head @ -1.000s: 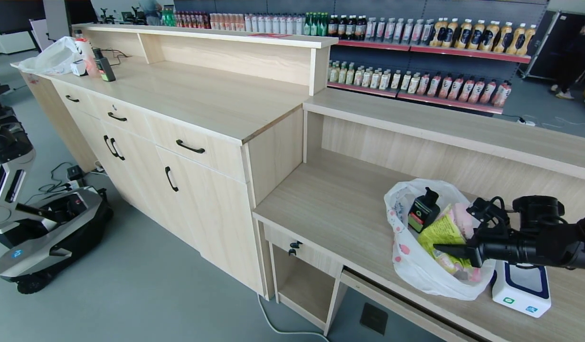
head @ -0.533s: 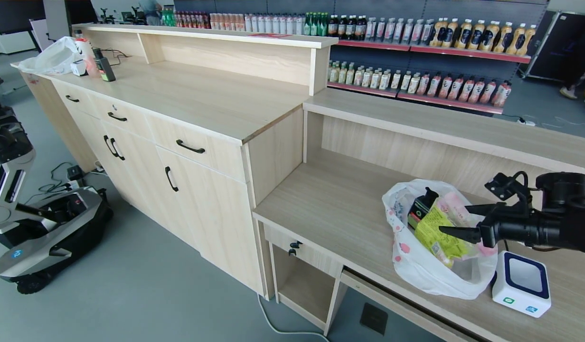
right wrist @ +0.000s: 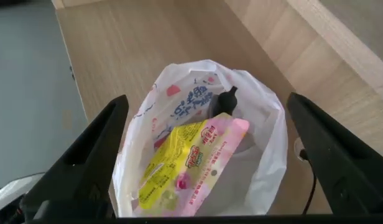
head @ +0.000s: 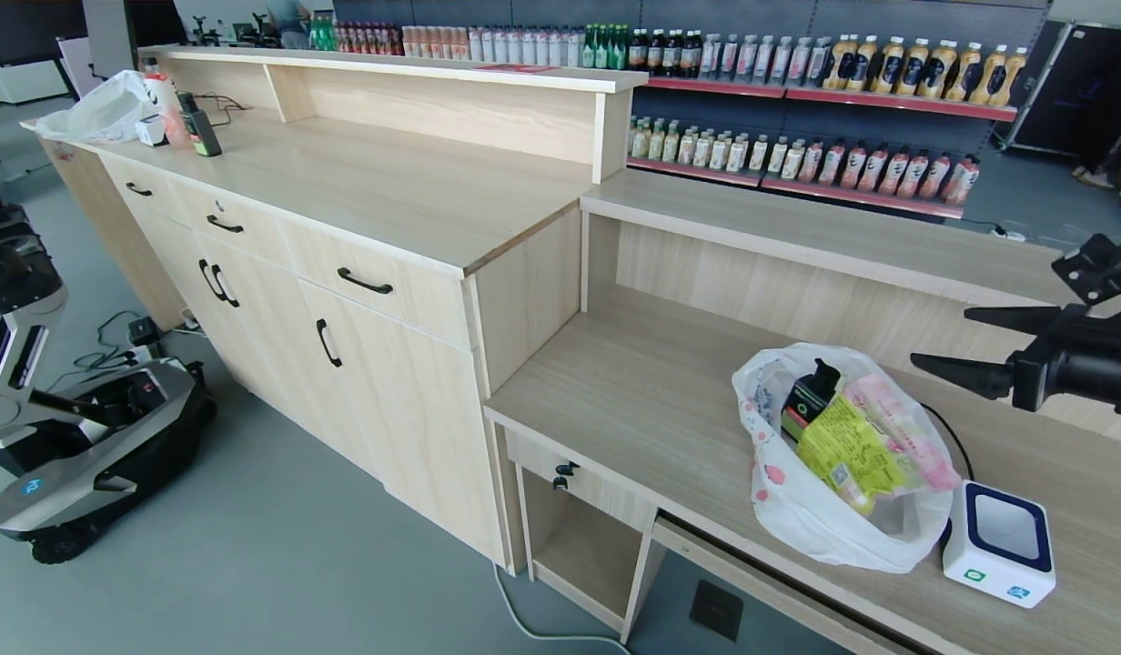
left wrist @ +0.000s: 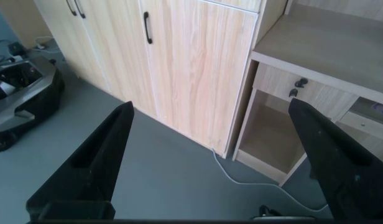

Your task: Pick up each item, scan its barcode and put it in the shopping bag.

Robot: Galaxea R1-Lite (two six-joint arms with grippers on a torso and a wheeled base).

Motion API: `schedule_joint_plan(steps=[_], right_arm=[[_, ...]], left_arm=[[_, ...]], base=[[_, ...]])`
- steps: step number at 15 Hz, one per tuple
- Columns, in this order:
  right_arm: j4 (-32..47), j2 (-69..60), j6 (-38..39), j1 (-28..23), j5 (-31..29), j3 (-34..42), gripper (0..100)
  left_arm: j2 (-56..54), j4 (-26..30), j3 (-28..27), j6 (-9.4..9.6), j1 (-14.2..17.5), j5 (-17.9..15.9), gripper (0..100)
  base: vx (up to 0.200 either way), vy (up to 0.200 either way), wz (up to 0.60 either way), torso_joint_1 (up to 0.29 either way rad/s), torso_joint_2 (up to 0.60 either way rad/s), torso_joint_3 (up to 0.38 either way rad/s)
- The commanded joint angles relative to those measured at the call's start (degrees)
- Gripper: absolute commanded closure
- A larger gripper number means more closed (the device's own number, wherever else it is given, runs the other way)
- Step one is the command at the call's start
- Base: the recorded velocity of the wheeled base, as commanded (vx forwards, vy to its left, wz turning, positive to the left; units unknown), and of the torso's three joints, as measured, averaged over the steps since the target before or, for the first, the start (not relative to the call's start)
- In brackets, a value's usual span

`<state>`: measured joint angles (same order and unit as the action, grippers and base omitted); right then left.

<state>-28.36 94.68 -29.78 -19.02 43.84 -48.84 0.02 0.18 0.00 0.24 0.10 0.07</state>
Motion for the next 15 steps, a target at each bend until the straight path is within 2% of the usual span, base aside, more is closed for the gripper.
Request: schedule_joint_plan(steps=[1, 4, 6, 8, 11, 13, 15], right_arm=[[-0.47, -5.56, -0.10, -2.25, -4.02, 0.50, 0], [-0.47, -7.94, 5.26, -2.34, -5.25, -0.56, 0], [0.32, -10.92, 13.26, -1.81, -16.42, -3.90, 0], [3.04, -12.24, 17.21, -1.20, -21.60, -6.01, 0], [9.11, -13.91, 19.15, -2.52, -25.12, -6.98, 0], [11.13, -16.29, 19.59, -4.27, -25.38, -3.46, 0], [5.94, -20.33, 20.03, -4.36, -25.56, 5.77, 0]], left_arm=[[-0.02, -0.01, 0.00, 0.02, -0.01, 0.01, 0], [-0.02, -0.01, 0.00, 0.02, -0.01, 0.01, 0], [-0.02, -0.01, 0.00, 0.02, -0.01, 0.01, 0], [-0.02, -0.09, 0.00, 0.02, -0.01, 0.01, 0], [-0.02, -0.01, 0.00, 0.02, -0.01, 0.01, 0], [-0.02, -0.01, 0.00, 0.02, -0.01, 0.01, 0], [-0.02, -0.01, 0.00, 0.02, -0.01, 0.01, 0]], base=[[0.000, 0.000, -0.60, -0.002, 0.01, 0.002], [0.000, 0.000, -0.60, 0.004, 0.00, -0.001], [0.000, 0.000, -0.60, 0.007, 0.00, 0.002], [0.000, 0.000, -0.60, -0.005, 0.00, 0.000], [0.000, 0.000, -0.60, -0.004, 0.00, 0.002], [0.000, 0.000, -0.30, 0.006, 0.00, 0.001], [0.000, 0.000, 0.00, 0.000, 0.00, 0.000]])
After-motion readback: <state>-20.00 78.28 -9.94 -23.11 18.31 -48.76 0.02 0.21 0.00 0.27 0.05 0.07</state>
